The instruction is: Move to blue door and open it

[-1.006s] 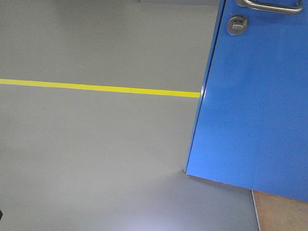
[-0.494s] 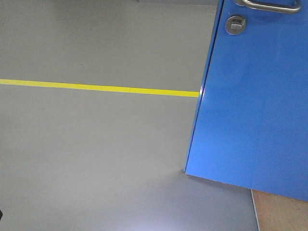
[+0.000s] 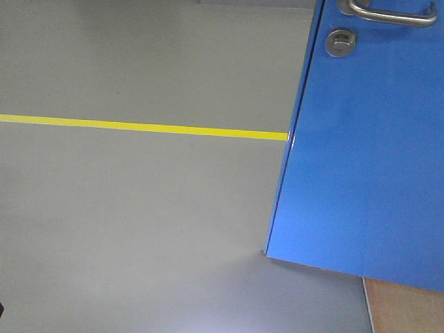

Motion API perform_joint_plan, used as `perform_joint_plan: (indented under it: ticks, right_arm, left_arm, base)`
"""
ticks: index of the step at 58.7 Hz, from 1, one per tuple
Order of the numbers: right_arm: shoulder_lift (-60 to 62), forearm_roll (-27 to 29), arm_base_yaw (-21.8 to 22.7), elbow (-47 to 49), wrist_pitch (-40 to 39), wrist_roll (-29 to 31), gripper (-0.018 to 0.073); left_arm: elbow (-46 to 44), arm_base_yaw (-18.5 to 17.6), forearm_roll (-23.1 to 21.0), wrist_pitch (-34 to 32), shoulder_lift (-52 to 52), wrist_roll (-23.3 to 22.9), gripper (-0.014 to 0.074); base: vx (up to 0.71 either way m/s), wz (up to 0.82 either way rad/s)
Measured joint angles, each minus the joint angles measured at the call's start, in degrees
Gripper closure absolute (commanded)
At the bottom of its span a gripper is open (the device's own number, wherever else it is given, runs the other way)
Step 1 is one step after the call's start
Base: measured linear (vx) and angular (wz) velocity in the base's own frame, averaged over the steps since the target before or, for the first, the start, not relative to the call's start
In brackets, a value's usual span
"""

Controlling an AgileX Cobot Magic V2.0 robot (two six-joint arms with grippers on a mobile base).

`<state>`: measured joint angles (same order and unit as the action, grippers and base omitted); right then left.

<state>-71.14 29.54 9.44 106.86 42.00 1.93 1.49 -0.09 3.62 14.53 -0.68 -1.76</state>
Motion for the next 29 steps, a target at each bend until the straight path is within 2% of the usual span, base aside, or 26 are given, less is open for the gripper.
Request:
perform_joint_plan:
  ticks: [14,22,29]
  right_arm:
    - [20.1,0.3,0.0,-33.4,-16.5,1.7,0.0547]
    - [32.3,-1.1,0.0,-48.4,-18.2,8.7,0.0547]
    - [40.5,-1.3,0.0,-56.9,-18.3,13.0,0.0547]
  left_arm:
    - [0.0,0.0,0.0,0.0,0.0,0.0,0.0524]
    - [0.0,0.0,0.0,0.0,0.0,0.0,0.0524]
    - [0.0,0.0,0.0,0.0,0.0,0.0,0.0524]
  base:
    - [0.0,0.0]
    - [0.0,0.0]
    - [0.0,0.0]
